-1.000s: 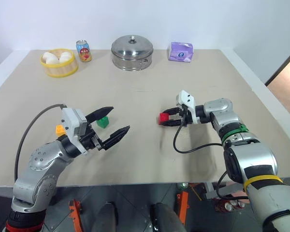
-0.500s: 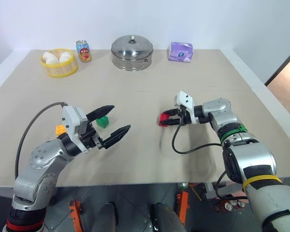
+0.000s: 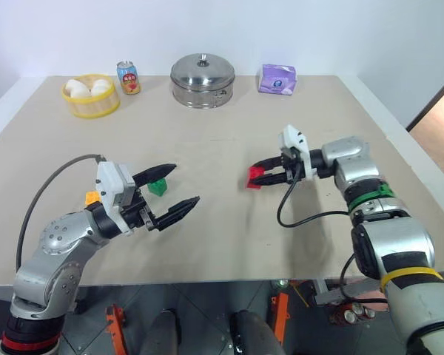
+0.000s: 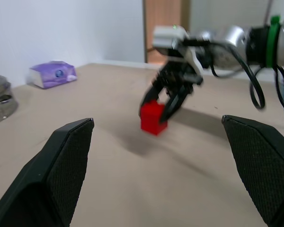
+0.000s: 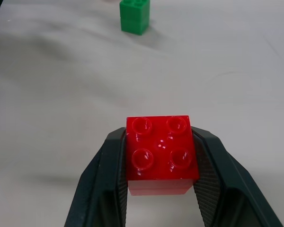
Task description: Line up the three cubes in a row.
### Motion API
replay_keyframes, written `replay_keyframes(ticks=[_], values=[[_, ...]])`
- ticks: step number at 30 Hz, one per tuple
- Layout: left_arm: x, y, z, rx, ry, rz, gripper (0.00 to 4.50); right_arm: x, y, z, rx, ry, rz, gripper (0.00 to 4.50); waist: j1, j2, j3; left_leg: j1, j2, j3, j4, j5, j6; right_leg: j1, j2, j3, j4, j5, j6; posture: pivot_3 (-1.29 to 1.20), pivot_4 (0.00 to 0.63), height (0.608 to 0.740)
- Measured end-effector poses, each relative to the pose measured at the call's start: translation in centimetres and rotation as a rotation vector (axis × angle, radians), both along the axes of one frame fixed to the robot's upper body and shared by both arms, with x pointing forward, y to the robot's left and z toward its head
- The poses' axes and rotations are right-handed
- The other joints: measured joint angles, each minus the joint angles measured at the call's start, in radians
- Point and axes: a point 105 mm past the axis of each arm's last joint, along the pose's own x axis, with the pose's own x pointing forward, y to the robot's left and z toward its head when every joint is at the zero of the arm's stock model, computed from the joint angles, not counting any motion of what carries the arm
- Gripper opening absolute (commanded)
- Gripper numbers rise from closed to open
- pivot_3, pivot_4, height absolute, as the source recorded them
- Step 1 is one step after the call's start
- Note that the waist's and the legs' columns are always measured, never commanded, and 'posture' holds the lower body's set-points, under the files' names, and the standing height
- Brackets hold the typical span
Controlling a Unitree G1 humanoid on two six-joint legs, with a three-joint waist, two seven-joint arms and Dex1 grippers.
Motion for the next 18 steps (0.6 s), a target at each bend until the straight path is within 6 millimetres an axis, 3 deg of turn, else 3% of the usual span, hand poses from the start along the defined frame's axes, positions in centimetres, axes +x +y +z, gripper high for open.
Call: replay_keyframes(ticks=[4,10,18], values=[[-0.7,0.2,-0.8,0.063,0.024,-0.055,4.5,-2.9,-0.8,-1.8,-0.042,0.057,0.068,1.27,-0.001,0.0,0.0,0.0,0.0,0.001,-0.001,-0.001,0.0,-0.001,0.0,0.001,0.0,-0.001,-0.001,0.0,0.15,0.739],[-1.4,0.2,-2.2,0.129,0.079,-0.152,4.5,-5.8,0.0,-3.1,-0.045,0.093,0.164,1.27,-0.003,0.0,0.0,0.001,0.001,0.003,0.001,0.0,0.001,-0.002,0.001,0.003,0.001,-0.001,-0.002,0.0,0.15,0.739],[-0.5,0.7,-2.3,0.156,0.087,-0.17,4.5,-6.7,0.7,-4.0,-0.031,0.1,0.203,1.27,-0.002,0.0,0.0,0.001,0.001,0.006,0.003,0.0,0.001,-0.002,0.001,0.006,0.001,0.0,-0.001,0.0,0.15,0.739]])
